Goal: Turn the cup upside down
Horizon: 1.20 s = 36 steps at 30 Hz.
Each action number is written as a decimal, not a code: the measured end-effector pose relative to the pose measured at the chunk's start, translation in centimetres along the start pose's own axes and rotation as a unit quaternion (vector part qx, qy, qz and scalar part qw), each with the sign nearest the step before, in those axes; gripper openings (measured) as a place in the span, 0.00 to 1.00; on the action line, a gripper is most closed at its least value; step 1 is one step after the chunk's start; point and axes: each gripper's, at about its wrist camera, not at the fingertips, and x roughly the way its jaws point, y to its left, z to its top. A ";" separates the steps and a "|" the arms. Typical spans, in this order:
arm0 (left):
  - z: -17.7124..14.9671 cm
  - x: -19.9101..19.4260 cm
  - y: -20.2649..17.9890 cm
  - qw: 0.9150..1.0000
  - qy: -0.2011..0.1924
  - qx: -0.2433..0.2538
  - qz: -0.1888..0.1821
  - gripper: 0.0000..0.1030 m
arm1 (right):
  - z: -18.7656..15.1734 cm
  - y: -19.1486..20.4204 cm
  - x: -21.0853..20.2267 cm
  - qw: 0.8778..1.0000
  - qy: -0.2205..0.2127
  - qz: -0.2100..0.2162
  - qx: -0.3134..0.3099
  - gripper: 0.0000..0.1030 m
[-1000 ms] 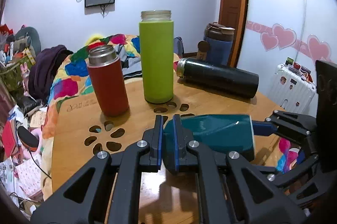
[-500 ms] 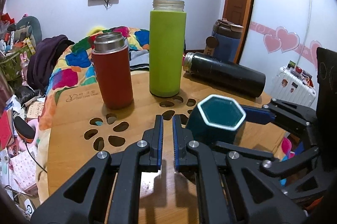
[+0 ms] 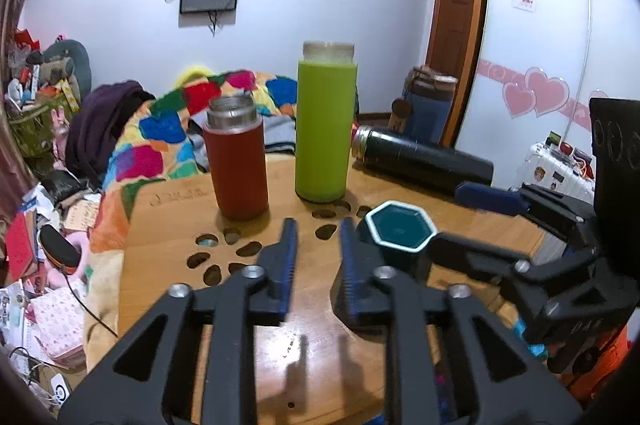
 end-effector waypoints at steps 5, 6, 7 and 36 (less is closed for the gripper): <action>0.6 -3.3 -1.2 0.999 -0.039 0.011 0.014 0.51 | 1.1 -0.4 -2.5 0.999 -0.027 -0.028 0.003 0.82; 0.7 -4.1 -1.6 0.998 -0.050 0.015 0.018 0.56 | 1.2 -0.5 -3.1 0.999 -0.033 -0.032 0.005 0.82; 0.8 -4.7 -1.9 0.998 -0.057 0.019 0.020 0.62 | 1.4 -0.4 -3.4 0.999 -0.036 -0.034 0.006 0.82; -0.2 -8.9 -3.3 0.994 -0.094 0.007 0.046 1.00 | 1.6 -0.1 -8.8 0.992 -0.094 -0.081 0.031 1.00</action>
